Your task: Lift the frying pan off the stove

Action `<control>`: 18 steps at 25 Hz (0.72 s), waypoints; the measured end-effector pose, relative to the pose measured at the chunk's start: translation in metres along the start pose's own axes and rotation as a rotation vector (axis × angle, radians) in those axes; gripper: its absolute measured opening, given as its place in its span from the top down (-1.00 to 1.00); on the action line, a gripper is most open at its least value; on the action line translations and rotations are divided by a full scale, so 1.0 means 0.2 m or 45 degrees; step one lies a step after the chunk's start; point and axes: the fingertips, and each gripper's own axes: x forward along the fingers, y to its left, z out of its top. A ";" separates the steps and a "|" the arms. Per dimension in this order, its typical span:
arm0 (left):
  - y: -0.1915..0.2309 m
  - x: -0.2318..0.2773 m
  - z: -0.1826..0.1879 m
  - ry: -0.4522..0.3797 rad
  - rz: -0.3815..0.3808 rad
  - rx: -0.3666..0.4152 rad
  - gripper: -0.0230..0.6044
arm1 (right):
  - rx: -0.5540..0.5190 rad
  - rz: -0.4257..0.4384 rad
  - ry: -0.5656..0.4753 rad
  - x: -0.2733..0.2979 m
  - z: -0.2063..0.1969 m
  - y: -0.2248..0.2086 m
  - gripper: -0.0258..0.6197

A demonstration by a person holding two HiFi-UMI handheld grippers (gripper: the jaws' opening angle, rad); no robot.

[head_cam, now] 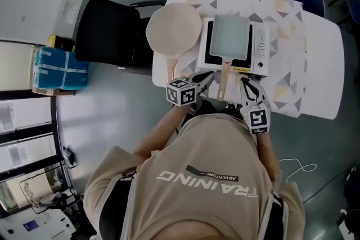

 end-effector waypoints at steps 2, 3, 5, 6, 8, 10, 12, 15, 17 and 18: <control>0.01 0.01 0.00 0.008 -0.038 -0.094 0.92 | -0.018 0.009 0.012 0.00 -0.01 0.01 0.92; 0.02 0.02 -0.01 0.013 -0.048 -0.124 0.92 | -0.011 0.009 0.014 -0.01 -0.01 0.01 0.92; 0.03 0.03 -0.01 0.036 -0.059 -0.157 0.78 | -0.004 -0.001 0.020 -0.01 -0.01 0.00 0.92; 0.04 0.04 -0.02 0.053 -0.071 -0.175 0.65 | -0.006 -0.008 0.023 -0.01 -0.01 -0.01 0.92; 0.04 0.06 -0.03 0.081 -0.122 -0.243 0.53 | -0.014 -0.024 0.025 0.01 0.00 -0.01 0.92; 0.03 0.07 -0.05 0.110 -0.192 -0.347 0.35 | -0.020 -0.047 0.033 0.01 0.02 -0.01 0.92; 0.01 0.09 -0.07 0.141 -0.263 -0.453 0.33 | -0.003 -0.072 0.037 0.00 0.04 -0.01 0.92; -0.01 0.13 -0.09 0.196 -0.345 -0.571 0.31 | 0.014 -0.108 0.036 -0.01 0.06 -0.02 0.92; -0.01 0.17 -0.11 0.241 -0.378 -0.642 0.28 | 0.012 -0.131 0.045 -0.01 0.06 -0.03 0.92; -0.01 0.18 -0.12 0.262 -0.393 -0.666 0.27 | 0.014 -0.145 0.047 -0.01 0.06 -0.03 0.92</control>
